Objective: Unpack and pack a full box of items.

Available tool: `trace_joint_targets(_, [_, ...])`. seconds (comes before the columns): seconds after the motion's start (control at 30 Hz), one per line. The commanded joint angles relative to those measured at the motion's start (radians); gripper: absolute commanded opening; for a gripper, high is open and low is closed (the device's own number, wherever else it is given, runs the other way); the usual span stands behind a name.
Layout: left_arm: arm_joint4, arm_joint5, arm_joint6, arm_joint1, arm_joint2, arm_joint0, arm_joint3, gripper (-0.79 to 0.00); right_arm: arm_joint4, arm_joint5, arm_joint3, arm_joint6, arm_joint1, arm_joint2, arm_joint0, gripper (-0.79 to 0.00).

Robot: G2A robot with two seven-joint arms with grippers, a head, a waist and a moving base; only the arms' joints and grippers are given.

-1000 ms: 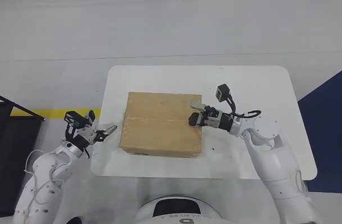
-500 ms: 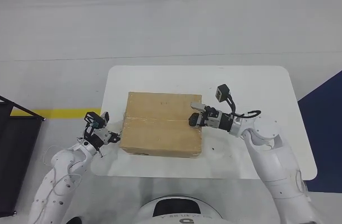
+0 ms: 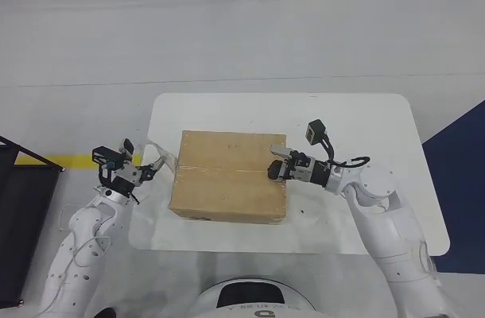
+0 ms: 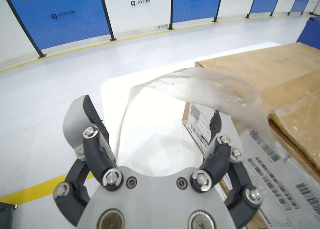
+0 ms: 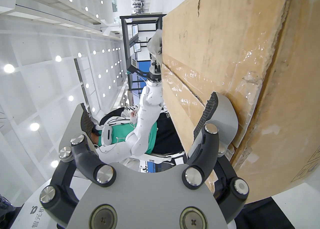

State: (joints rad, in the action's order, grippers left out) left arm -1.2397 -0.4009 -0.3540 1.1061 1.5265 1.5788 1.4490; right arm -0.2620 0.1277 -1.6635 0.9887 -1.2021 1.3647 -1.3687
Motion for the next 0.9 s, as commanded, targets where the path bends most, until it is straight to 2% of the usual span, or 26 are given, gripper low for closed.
trace_joint_targets(0.0, [0.004,0.008,-0.020,0.002,0.000,0.000,0.016,0.000,0.000,0.000,0.000,0.000,0.000,0.000,0.000,0.000])
trace_joint_targets(0.17, [-0.023,0.003,-0.045,0.002,-0.008,0.009,0.087,0.000,0.000,0.000,0.000,0.000,0.000,0.000,0.000,0.000])
trace_joint_targets(0.57, [-0.123,-0.027,-0.001,0.003,-0.062,0.037,0.255,0.000,0.000,0.000,0.000,0.000,0.000,0.000,0.000,0.000])
trace_joint_targets(0.73, [-0.006,-0.087,0.120,0.010,-0.123,0.045,0.339,0.000,0.000,0.000,0.000,0.000,0.000,0.000,0.000,0.000])
trace_joint_targets(0.87, [0.297,-0.097,0.344,0.015,-0.146,0.073,0.440,0.000,0.000,0.000,0.000,0.000,0.000,0.000,0.000,0.000])
